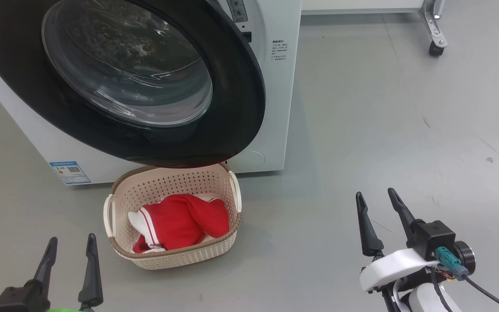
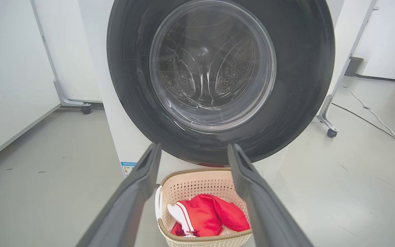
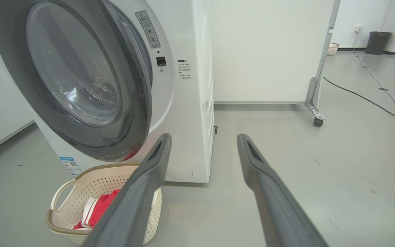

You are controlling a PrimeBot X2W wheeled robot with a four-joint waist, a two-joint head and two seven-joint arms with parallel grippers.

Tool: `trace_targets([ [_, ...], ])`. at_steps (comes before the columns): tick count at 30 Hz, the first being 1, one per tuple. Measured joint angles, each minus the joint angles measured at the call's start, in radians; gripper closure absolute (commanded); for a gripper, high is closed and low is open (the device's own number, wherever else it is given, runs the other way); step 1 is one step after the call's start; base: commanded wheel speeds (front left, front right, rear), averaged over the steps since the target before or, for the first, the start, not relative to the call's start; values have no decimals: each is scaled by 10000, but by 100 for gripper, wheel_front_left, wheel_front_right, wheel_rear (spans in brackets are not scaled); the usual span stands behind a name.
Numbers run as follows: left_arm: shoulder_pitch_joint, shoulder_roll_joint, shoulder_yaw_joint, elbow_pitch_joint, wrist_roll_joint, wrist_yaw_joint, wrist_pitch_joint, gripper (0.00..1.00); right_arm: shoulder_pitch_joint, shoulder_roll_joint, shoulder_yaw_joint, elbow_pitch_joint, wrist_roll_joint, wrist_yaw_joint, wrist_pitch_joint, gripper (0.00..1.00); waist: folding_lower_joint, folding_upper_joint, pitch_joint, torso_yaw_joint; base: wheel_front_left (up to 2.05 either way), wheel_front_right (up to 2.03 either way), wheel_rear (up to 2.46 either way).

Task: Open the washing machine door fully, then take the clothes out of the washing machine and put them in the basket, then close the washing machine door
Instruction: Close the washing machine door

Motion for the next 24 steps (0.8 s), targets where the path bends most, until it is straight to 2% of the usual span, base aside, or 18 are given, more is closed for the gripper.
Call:
trace_targets([
  [16,15,-270,8,-4,290,100,-2,0,7,6,-2,25,-29,-2,0,0,0,0,26,44,0,0,0],
  [17,15,-270,8,-4,290,100,-2,0,7,6,-2,25,-29,-2,0,10,0,0,26,44,0,0,0],
  [18,15,-272,10,-6,299,100,-2,0,7,6,-4,25,-29,-2,0,58,0,0,29,53,0,0,0],
  [19,15,-274,10,-10,366,100,-2,0,7,6,-12,25,-29,-2,0,84,0,0,40,70,0,0,0],
  [20,15,-276,10,-12,382,100,-2,0,7,6,-13,25,-29,-2,0,100,0,0,47,81,0,0,0],
  [24,14,-291,0,-50,433,102,-2,0,7,8,-52,21,-29,-2,0,100,0,0,97,126,0,0,0],
])
